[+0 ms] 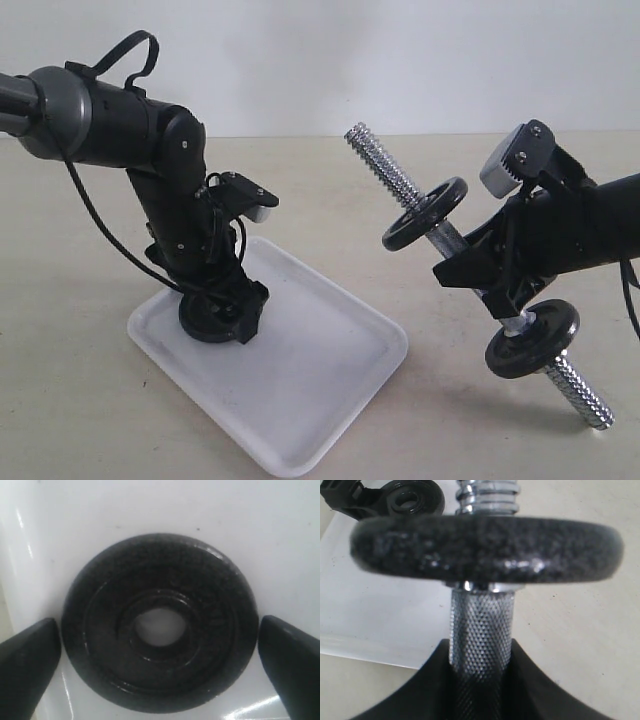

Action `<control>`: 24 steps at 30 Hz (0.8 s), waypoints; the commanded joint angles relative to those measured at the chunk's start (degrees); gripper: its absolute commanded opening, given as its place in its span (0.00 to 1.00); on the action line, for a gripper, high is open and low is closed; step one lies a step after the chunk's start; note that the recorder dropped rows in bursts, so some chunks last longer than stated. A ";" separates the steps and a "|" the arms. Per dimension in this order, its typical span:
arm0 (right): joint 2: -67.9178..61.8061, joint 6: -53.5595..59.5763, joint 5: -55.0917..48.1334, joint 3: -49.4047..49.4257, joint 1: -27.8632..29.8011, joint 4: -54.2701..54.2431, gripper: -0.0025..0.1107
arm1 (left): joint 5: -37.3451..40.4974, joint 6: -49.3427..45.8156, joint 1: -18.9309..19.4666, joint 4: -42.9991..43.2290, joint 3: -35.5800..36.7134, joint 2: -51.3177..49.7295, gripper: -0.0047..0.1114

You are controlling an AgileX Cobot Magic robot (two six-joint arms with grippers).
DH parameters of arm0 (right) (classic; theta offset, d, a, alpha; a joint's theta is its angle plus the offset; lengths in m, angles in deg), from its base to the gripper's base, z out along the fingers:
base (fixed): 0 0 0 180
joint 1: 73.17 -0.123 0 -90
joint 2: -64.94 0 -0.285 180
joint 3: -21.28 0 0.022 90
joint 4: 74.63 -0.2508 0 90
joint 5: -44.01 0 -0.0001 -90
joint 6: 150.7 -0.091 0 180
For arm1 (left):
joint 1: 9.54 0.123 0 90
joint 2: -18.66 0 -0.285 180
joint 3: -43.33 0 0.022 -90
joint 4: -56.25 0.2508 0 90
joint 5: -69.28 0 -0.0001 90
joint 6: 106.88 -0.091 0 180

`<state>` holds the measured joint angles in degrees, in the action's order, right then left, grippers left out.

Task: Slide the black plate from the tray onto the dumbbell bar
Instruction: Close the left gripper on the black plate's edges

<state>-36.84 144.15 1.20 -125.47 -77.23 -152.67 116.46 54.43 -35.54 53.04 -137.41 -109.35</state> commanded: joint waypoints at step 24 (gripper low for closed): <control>3.06 -0.30 -6.85 -1.96 0.09 -7.32 0.02 | 1.04 3.44 -3.60 5.28 -1.33 -2.43 0.99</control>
<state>-36.84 144.15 1.20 -125.47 -77.23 -152.67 116.93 56.42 -38.67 55.69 -138.79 -110.86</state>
